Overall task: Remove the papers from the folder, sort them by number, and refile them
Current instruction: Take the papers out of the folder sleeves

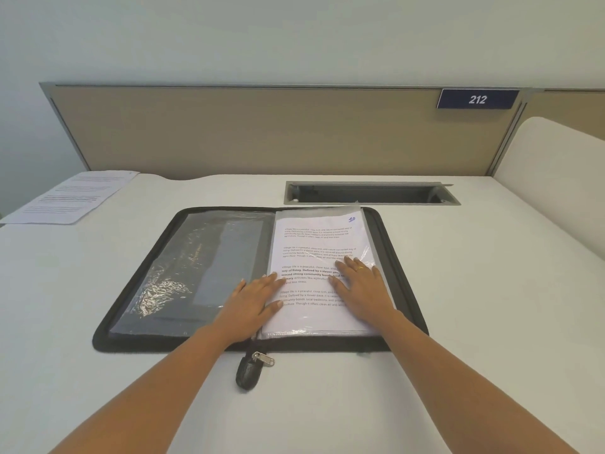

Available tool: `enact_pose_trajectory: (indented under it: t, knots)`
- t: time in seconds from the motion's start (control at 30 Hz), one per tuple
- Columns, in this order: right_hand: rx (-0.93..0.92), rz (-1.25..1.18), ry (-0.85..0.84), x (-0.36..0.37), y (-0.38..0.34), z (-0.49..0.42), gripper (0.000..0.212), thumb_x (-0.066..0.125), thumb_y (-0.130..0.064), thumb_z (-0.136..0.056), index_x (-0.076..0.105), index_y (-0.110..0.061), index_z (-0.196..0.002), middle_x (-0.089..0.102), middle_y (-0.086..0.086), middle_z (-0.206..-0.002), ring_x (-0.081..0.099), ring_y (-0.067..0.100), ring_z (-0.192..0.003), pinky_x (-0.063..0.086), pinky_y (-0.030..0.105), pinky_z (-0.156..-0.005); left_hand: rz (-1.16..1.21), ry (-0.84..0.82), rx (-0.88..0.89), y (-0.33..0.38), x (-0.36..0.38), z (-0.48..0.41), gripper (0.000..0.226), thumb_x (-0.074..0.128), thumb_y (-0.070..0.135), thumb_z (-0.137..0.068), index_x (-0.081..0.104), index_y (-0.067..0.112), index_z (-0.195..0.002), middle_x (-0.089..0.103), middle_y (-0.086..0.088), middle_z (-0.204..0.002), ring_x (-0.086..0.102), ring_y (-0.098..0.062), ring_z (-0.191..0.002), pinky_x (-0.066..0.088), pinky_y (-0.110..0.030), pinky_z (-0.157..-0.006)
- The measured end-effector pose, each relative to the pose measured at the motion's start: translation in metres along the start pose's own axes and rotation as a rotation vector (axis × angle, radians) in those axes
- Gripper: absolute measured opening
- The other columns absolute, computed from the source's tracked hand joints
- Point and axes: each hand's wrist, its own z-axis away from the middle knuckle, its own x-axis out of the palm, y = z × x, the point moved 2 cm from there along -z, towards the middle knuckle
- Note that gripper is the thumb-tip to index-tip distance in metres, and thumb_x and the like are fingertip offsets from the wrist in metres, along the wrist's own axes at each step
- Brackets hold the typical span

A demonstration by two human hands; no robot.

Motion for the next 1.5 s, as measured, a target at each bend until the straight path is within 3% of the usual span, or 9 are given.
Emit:
enact_pose_trajectory:
  t: [0.17,0.3,0.47,0.6,0.8,0.93,1.13,1.3,1.5]
  knots:
    - [-0.027,0.014,0.045,-0.001,0.002,0.007,0.054,0.030,-0.051,-0.097,0.040,-0.023,-0.141,0.035,0.000,-0.151,0.029,0.017,-0.140,0.019,0.038,-0.115,0.014,-0.006,0.056,-0.004,-0.007,0.004,0.115,-0.015,0.090,-0.056,0.029,0.032,-0.146,0.027,0.008,-0.153,0.028,-0.011,-0.138,0.017,-0.034,-0.112]
    - [-0.086,0.120,0.191,-0.012,0.001,0.014,0.057,0.023,-0.057,-0.092,0.065,-0.020,-0.102,0.068,-0.004,-0.100,0.058,0.020,-0.098,0.039,0.031,-0.078,0.063,0.012,0.087,0.000,-0.017,0.007,0.085,0.015,0.079,-0.077,0.048,0.027,-0.135,0.050,0.008,-0.138,0.046,-0.011,-0.124,0.032,-0.028,-0.103]
    - [-0.077,0.184,0.224,-0.028,-0.004,0.001,0.047,0.035,-0.042,-0.099,0.063,-0.012,-0.077,0.063,0.001,-0.076,0.058,0.021,-0.075,0.040,0.030,-0.064,0.068,0.052,0.046,0.009,-0.026,-0.001,0.042,0.041,0.046,-0.095,0.061,0.021,-0.123,0.065,0.004,-0.117,0.058,-0.011,-0.100,0.042,-0.023,-0.084]
    - [-0.053,0.198,0.199,-0.039,-0.001,-0.019,0.049,0.036,-0.037,-0.099,0.035,-0.017,-0.054,0.040,-0.004,-0.055,0.046,0.020,-0.059,0.025,0.027,-0.048,0.082,0.116,-0.010,0.006,-0.028,-0.023,0.029,0.049,0.034,-0.096,0.067,0.018,-0.113,0.069,0.003,-0.108,0.055,-0.006,-0.082,0.042,-0.022,-0.077]
    - [-0.050,0.231,0.138,-0.054,0.001,-0.060,0.042,0.038,-0.031,-0.098,0.042,-0.013,-0.060,0.047,-0.001,-0.062,0.047,0.020,-0.064,0.029,0.025,-0.051,0.105,0.201,-0.021,0.013,-0.033,-0.062,0.023,0.052,0.025,-0.095,0.064,0.016,-0.112,0.063,0.002,-0.115,0.054,-0.014,-0.107,0.039,-0.023,-0.086]
    - [-0.032,0.189,0.022,-0.056,0.000,-0.093,0.025,0.044,-0.027,-0.095,0.063,-0.012,-0.101,0.063,0.004,-0.105,0.057,0.020,-0.090,0.043,0.028,-0.072,0.103,0.173,-0.052,0.012,-0.027,-0.091,0.040,0.054,0.029,-0.094,0.050,0.016,-0.131,0.045,0.001,-0.141,0.037,-0.016,-0.132,0.028,-0.025,-0.104]
    - [-0.017,0.107,-0.071,-0.052,0.003,-0.130,0.040,0.047,-0.024,-0.096,0.045,-0.014,-0.135,0.046,0.005,-0.141,0.048,0.023,-0.123,0.040,0.035,-0.101,0.102,0.126,-0.165,-0.002,-0.023,-0.126,0.058,0.039,0.037,-0.099,0.022,0.012,-0.148,0.014,-0.005,-0.158,0.007,-0.018,-0.146,0.005,-0.038,-0.118]
    - [-0.052,0.074,-0.139,-0.043,0.002,-0.153,0.047,0.047,-0.024,-0.096,0.038,-0.012,-0.141,0.040,0.006,-0.146,0.040,0.023,-0.131,0.032,0.033,-0.106,0.068,0.108,-0.177,-0.013,-0.016,-0.142,0.058,0.031,0.040,-0.100,0.017,0.013,-0.150,0.012,-0.005,-0.158,0.005,-0.017,-0.146,0.001,-0.035,-0.117]
    - [-0.081,-0.066,-0.154,-0.037,-0.012,-0.177,0.044,0.048,-0.019,-0.095,0.042,-0.010,-0.137,0.057,0.012,-0.129,0.049,0.028,-0.120,0.039,0.033,-0.097,0.143,0.273,-0.159,-0.017,-0.011,-0.141,0.051,0.040,0.039,-0.099,0.037,0.014,-0.143,0.034,-0.004,-0.151,0.023,-0.017,-0.142,0.009,-0.031,-0.115]
